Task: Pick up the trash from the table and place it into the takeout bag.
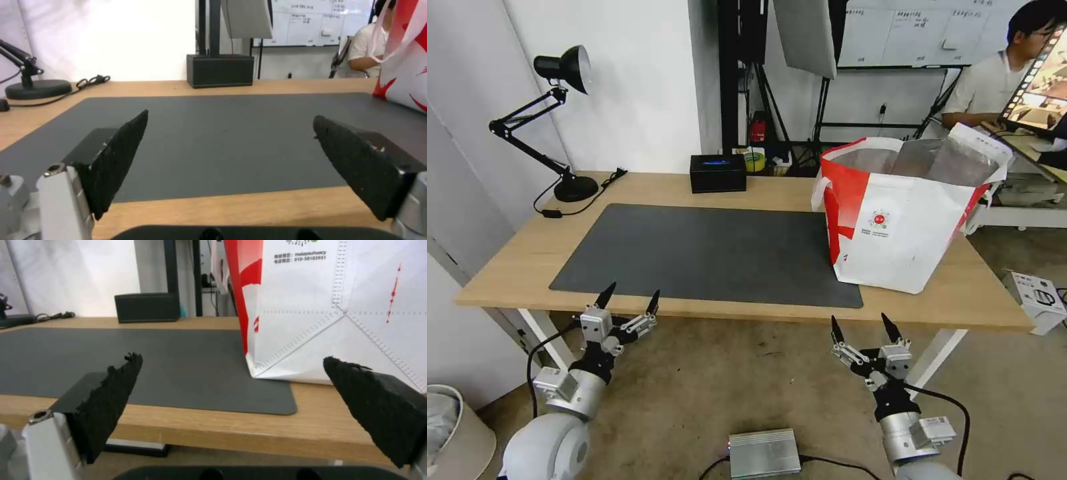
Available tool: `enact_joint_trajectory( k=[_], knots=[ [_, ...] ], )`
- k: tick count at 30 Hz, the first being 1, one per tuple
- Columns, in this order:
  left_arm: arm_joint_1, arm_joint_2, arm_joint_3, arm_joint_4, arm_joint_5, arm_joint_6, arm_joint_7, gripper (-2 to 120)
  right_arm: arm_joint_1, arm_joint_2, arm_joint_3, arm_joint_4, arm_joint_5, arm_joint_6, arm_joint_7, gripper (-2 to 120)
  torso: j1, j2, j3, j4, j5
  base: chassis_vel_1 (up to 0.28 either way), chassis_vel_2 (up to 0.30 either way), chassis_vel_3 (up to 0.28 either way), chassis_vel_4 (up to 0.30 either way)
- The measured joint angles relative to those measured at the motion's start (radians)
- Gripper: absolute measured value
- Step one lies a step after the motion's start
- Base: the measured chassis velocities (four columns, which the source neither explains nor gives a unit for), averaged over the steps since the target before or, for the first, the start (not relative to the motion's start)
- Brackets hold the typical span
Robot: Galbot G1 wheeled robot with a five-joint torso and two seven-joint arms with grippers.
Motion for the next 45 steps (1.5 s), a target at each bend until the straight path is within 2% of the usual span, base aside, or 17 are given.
enact_joint_trajectory(
  k=[45],
  knots=[
    [0.003, -0.003, 0.0, 0.001, 0.022, 0.001, 0.0, 100, 0.0, 0.0, 0.0, 0.0, 0.0, 0.0, 0.0, 100, 0.0, 0.0, 0.0, 0.0, -0.0001, 0.0, 0.0, 0.0, 0.0]
  ],
)
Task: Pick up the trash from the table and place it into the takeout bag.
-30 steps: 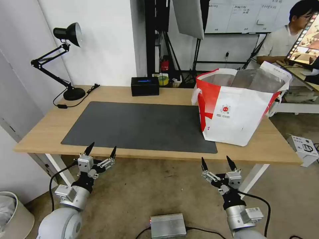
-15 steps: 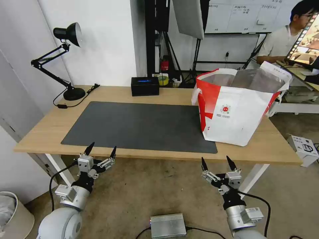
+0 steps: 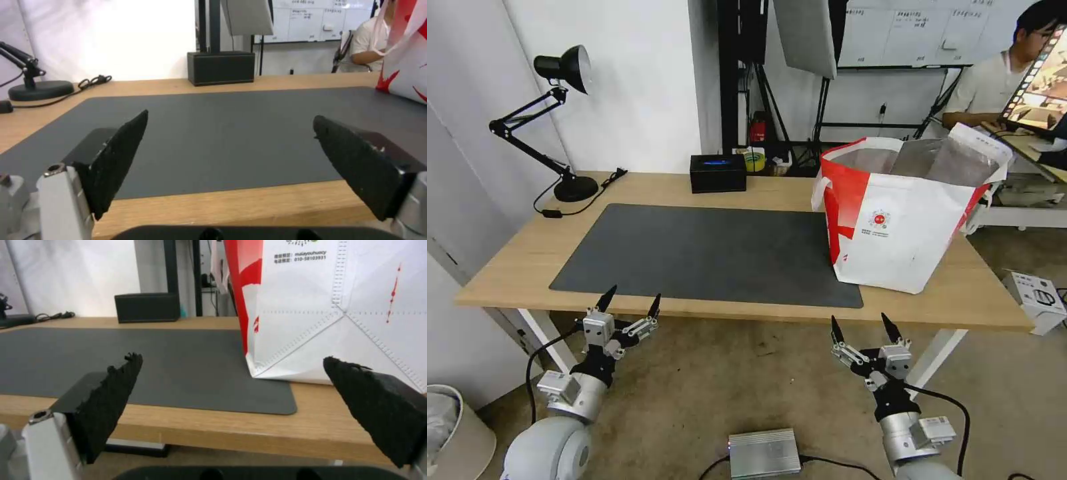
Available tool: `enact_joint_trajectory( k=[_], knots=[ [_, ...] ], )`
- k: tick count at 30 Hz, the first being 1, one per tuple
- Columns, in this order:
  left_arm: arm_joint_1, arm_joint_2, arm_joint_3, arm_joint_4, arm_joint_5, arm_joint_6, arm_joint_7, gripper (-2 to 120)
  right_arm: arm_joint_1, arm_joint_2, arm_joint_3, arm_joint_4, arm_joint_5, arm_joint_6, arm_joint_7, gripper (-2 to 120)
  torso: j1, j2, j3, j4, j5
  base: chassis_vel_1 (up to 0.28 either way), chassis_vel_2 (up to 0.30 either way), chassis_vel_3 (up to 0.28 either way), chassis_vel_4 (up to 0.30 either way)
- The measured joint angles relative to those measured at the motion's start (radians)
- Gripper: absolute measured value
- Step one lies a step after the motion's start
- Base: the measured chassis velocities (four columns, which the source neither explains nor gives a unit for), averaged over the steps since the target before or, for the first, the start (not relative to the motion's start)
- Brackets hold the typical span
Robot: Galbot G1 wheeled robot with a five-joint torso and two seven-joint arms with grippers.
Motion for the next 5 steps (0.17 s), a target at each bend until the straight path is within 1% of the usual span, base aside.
enact_joint_trajectory(
  k=[5],
  knots=[
    [0.0, 0.0, 0.0, 0.0, 0.0, 0.001, 0.0, 100, 0.0, 0.0, 0.0, 0.0, 0.0, 0.0, 0.0, 100, 0.0, 0.0, 0.0, 0.0, 0.0, 0.0, 0.0, 0.0, 0.0]
  ],
)
